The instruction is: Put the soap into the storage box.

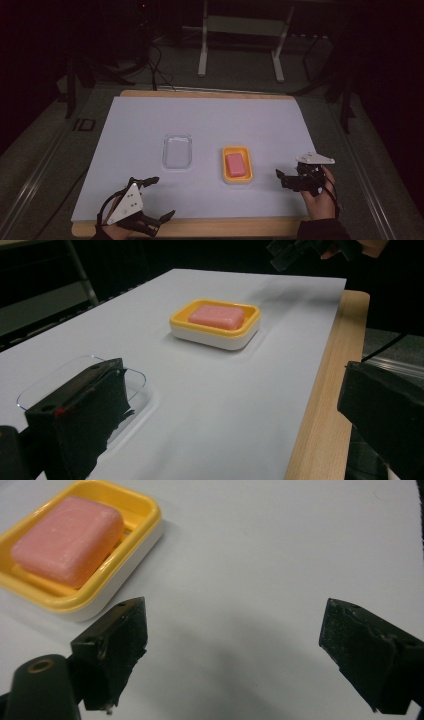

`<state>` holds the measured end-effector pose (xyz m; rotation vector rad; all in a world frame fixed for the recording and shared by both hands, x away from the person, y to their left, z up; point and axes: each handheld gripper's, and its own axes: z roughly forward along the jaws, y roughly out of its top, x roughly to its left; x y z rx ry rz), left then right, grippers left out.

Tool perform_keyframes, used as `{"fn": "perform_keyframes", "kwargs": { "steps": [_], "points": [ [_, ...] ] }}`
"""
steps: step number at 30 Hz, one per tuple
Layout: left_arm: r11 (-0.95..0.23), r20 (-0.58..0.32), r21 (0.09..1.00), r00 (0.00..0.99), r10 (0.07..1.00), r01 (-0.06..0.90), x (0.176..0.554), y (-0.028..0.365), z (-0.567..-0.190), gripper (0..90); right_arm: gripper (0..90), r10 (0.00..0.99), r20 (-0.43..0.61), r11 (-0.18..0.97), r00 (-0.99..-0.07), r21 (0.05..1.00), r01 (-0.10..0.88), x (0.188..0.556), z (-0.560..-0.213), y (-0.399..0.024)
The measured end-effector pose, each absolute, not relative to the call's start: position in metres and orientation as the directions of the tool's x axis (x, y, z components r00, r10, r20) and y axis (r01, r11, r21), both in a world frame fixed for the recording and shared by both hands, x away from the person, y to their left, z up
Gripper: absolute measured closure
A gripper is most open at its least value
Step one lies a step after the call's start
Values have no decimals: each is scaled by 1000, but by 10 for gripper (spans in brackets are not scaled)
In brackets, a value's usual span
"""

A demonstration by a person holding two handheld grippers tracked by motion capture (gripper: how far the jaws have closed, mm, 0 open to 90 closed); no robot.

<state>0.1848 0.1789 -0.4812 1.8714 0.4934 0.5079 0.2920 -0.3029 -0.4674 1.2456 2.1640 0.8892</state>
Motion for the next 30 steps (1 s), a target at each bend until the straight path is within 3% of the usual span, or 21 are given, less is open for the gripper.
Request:
{"fn": "perform_keyframes", "kwargs": {
  "steps": [8, 17, 30],
  "points": [
    [-337, 117, 937, 826, 551, 92, 184, 179, -481, 6, 120, 855, -150, 431, -497, 739, 518, 289, -475, -307],
    [-338, 113, 937, 831, 544, 94, 184, 178, -481, 6, 123, 882, -92, 367, -463, 749, 551, 298, -486, -317],
    [-342, 115, 935, 828, 548, 97, 185, 178, -481, 6, 123, 873, -106, 394, -476, 728, 561, 303, -491, -316]
  ]
}}
